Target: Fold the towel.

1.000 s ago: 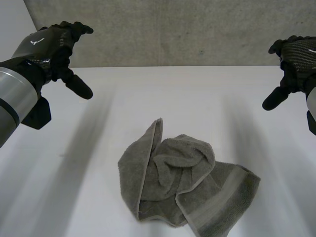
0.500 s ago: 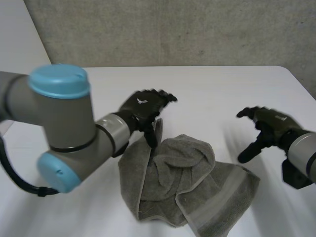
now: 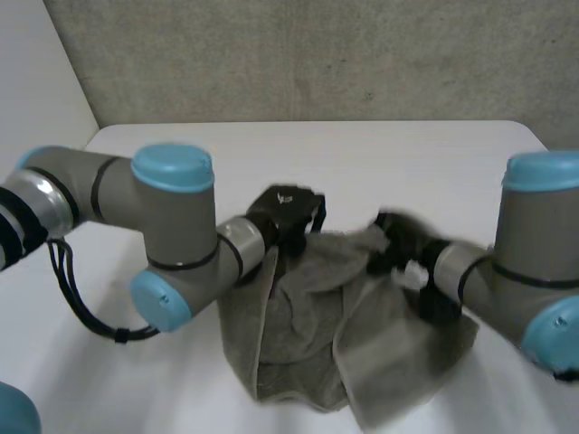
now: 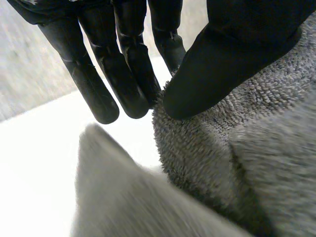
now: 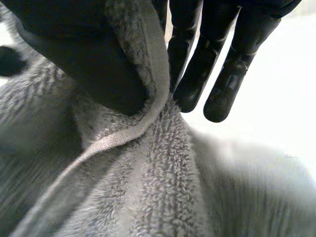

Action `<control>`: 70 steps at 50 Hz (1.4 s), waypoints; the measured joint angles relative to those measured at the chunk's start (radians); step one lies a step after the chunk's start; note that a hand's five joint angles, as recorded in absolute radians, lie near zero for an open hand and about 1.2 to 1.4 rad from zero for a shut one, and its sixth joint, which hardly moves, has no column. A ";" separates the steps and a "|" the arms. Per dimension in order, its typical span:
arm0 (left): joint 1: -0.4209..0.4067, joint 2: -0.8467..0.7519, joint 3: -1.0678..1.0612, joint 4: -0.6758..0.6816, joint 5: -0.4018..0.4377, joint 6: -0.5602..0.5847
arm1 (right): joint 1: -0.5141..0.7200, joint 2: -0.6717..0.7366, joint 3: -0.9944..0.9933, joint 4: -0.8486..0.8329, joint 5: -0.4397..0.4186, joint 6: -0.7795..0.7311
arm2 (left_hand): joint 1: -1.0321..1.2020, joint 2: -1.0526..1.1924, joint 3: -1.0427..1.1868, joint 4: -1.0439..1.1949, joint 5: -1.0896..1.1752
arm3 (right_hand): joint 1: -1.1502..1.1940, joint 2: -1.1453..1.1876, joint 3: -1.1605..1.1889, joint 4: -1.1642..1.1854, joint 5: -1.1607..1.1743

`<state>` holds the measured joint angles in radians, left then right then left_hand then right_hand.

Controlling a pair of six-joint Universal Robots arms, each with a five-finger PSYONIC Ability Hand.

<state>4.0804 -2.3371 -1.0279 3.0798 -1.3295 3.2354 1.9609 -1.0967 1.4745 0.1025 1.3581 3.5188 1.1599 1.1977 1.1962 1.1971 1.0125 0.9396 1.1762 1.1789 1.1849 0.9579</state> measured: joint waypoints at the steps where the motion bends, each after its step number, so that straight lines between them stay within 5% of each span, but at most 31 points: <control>1: 0.000 0.006 0.025 0.005 -0.009 0.000 | -0.001 -0.007 -0.026 -0.020 0.010 -0.012 | 0.003 0.004 0.006 0.007 0.005 | 0.000 0.000 0.000 0.001 0.002; 5: 0.000 0.035 0.117 0.034 -0.059 -0.001 | -0.002 -0.041 -0.128 -0.088 0.039 -0.089 | 0.011 0.014 0.015 0.015 0.013 | 0.000 0.000 0.000 0.003 0.008; 11: 0.002 0.171 0.265 0.210 -0.254 0.000 | 0.029 -0.123 -0.350 -0.198 0.067 -0.415 | 0.017 0.018 0.018 0.018 0.020 | 0.000 0.000 0.000 0.004 0.015; 19: 0.001 0.407 0.041 0.460 -0.391 0.006 | 0.136 -0.194 -0.385 -0.339 0.048 -0.726 | 0.019 0.019 0.020 0.020 0.024 | 0.000 0.000 0.000 0.006 0.015; 27: -0.024 0.526 -0.431 0.492 -0.385 0.006 | 0.166 -0.193 -0.235 -0.229 -0.006 -0.845 | 0.023 0.019 0.020 0.020 0.025 | 0.000 0.000 0.000 0.006 0.019; 36: -0.059 0.420 -0.767 0.465 -0.389 -0.004 | 0.174 -0.092 -0.085 -0.003 -0.018 -0.916 | 0.026 -0.008 -0.006 -0.007 0.008 | 0.000 0.000 0.006 0.006 0.020; 37: -0.059 0.420 -0.767 0.465 -0.389 -0.004 | 0.174 -0.092 -0.085 -0.003 -0.018 -0.916 | 0.026 -0.008 -0.006 -0.007 0.008 | 0.000 0.000 0.006 0.006 0.020; 39: -0.062 0.384 -0.797 0.429 -0.391 -0.007 | 0.173 -0.068 -0.047 0.026 -0.015 -0.926 | -0.349 -0.363 -0.359 -0.351 -0.342 | 0.000 0.000 0.006 0.006 0.020; 48: -0.093 0.424 -0.789 0.243 -0.385 -0.011 | 0.163 -0.059 0.050 0.035 -0.014 -0.932 | -0.760 -0.799 -0.796 -0.801 -0.792 | 0.000 0.000 0.006 0.006 0.024; 64: -0.099 0.588 -0.667 0.239 -0.364 0.001 | 0.160 -0.176 0.145 0.017 -0.029 -0.982 | -0.939 -0.983 -0.978 -0.982 -0.968 | 0.000 0.000 0.006 0.005 0.024; 70: -0.058 0.496 -0.563 0.263 -0.227 0.041 | 0.161 -0.239 0.173 0.002 -0.025 -1.049 | -0.936 -0.975 -0.976 -0.977 -0.964 | 0.000 0.000 0.006 0.005 0.024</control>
<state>4.0221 -1.8411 -1.5906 3.3426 -1.5566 3.2768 2.1215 -1.3354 1.6479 0.1049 1.3329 2.4695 0.2242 0.2226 0.2203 0.2202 0.0480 0.9396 1.1762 1.1846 1.1901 0.9821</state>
